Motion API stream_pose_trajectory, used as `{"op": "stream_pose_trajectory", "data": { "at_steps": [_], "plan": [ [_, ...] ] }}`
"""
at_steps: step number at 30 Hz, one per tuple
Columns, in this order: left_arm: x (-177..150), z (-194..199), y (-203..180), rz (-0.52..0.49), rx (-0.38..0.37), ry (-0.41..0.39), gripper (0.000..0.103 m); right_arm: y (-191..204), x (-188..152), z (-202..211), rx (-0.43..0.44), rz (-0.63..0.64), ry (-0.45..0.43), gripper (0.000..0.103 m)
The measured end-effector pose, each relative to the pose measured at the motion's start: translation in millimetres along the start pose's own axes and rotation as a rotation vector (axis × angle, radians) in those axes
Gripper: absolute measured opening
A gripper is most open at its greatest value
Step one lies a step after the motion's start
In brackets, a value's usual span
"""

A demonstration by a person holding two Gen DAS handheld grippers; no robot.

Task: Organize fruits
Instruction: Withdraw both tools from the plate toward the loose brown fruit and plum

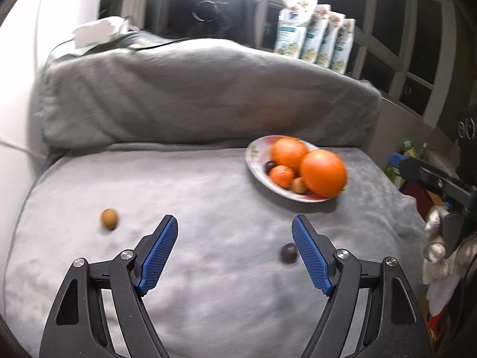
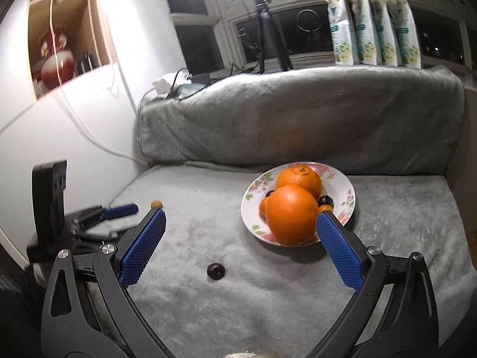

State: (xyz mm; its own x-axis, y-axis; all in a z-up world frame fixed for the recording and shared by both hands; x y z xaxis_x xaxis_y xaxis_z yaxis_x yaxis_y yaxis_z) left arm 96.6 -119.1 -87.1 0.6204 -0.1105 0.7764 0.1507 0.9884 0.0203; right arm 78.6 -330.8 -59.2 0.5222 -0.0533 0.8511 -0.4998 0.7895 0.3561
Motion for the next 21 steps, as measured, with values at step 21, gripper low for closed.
{"op": "stream_pose_trajectory", "data": {
  "at_steps": [21],
  "plan": [
    [-13,-15,90,0.073,0.116,0.02,0.079,20,-48,-63,0.02,0.053,0.227,0.072]
  ]
}}
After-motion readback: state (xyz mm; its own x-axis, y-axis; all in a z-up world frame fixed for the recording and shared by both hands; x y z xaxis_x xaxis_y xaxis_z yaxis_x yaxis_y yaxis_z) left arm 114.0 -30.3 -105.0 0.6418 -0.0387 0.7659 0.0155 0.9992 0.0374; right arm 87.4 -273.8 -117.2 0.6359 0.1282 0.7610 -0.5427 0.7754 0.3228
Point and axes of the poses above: each gripper's, at about its wrist camera, not at the fingertips, and z roughly against the way its jaws point, y to its left, x to its top, the point moved 5 cm from there along -z, roughly the way its jaws point, and after that the axes turned 15 degrees about x, right-handed, at the moved point
